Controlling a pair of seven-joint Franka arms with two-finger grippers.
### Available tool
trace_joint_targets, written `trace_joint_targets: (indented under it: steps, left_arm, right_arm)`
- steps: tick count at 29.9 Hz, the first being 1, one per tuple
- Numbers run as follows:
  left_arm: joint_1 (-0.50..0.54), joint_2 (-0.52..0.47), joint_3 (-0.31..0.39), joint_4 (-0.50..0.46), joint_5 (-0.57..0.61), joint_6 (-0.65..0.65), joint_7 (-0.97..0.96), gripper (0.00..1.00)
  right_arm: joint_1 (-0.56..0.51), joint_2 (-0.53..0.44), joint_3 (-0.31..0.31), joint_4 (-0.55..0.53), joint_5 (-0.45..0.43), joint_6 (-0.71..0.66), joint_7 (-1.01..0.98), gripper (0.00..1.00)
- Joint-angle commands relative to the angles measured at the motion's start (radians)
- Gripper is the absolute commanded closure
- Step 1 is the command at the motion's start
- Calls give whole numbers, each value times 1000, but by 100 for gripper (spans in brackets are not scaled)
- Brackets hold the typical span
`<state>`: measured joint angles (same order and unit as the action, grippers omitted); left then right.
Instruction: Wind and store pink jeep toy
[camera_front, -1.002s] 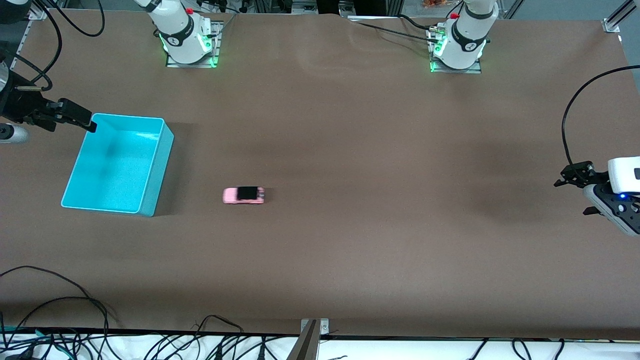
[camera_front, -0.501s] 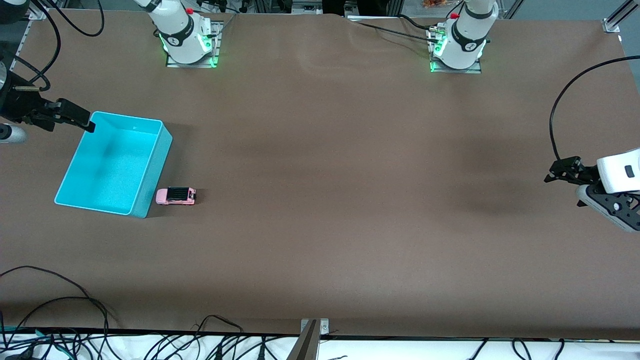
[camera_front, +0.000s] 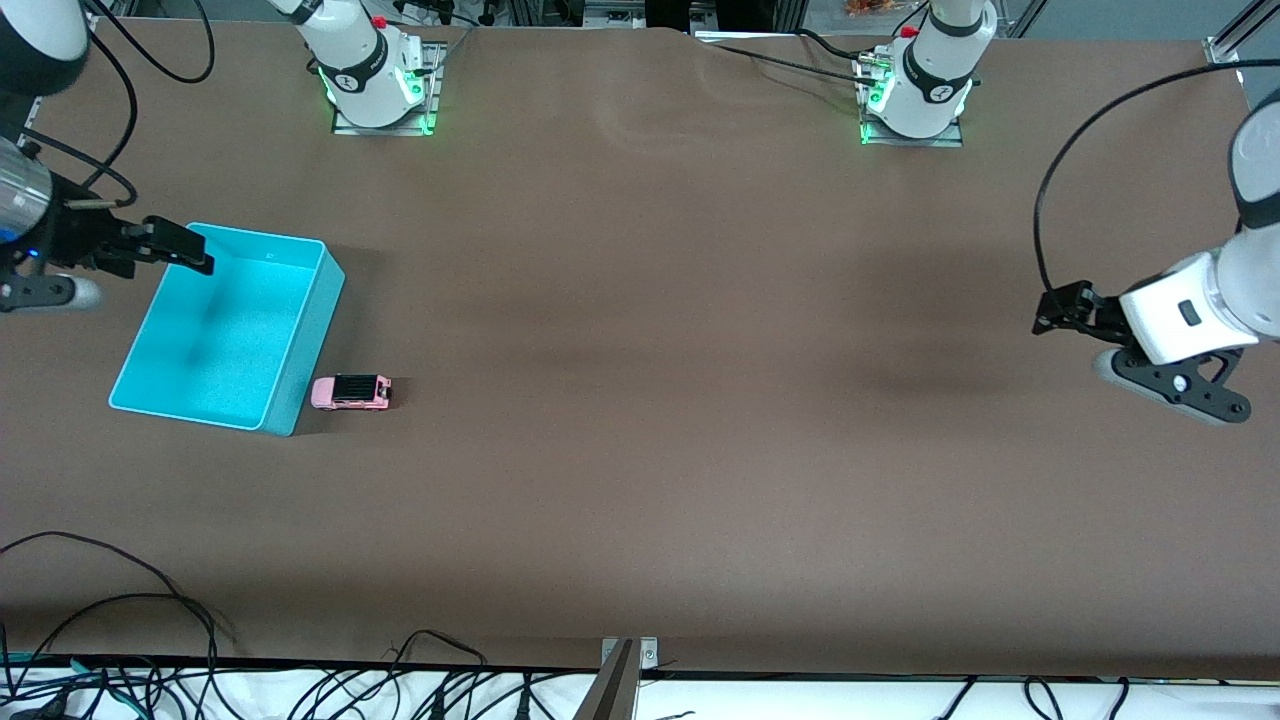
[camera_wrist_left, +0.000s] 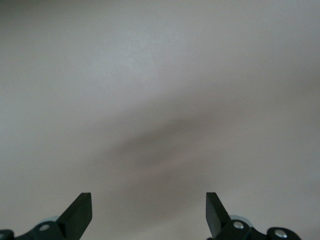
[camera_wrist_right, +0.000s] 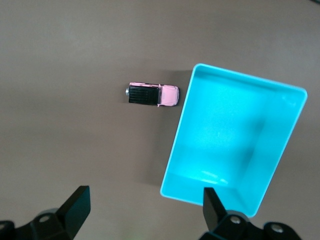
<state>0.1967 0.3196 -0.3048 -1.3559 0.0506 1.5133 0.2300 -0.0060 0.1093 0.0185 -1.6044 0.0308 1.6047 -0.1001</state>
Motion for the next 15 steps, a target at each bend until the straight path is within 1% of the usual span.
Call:
trace_joint_targets:
  steps: [1, 3, 7, 9, 12, 15]
  left_arm:
    - [-29, -39, 9, -2, -11, -59, -119, 0]
    - [-37, -48, 1, -6, -6, -67, -121, 0]
    - [-80, -80, 25, -46, -6, -65, -120, 0]
    - [-98, -94, 70, -55, -8, -62, -117, 0]
    - [-163, -125, 140, -84, -11, -56, -121, 0]
    - [-174, -163, 182, -127, -20, -15, -120, 0]
  right_arm:
    - [27, 49, 5, 17, -34, 17, -156, 0]
    - [29, 73, 14, 17, -35, 29, -217, 0]
    - [29, 121, 32, 17, -35, 50, -351, 0]
    - [28, 148, 34, 12, -34, 81, -449, 0]
    - [28, 187, 34, 3, -31, 130, -578, 0]
    - [24, 228, 34, 1, -28, 161, -671, 0]
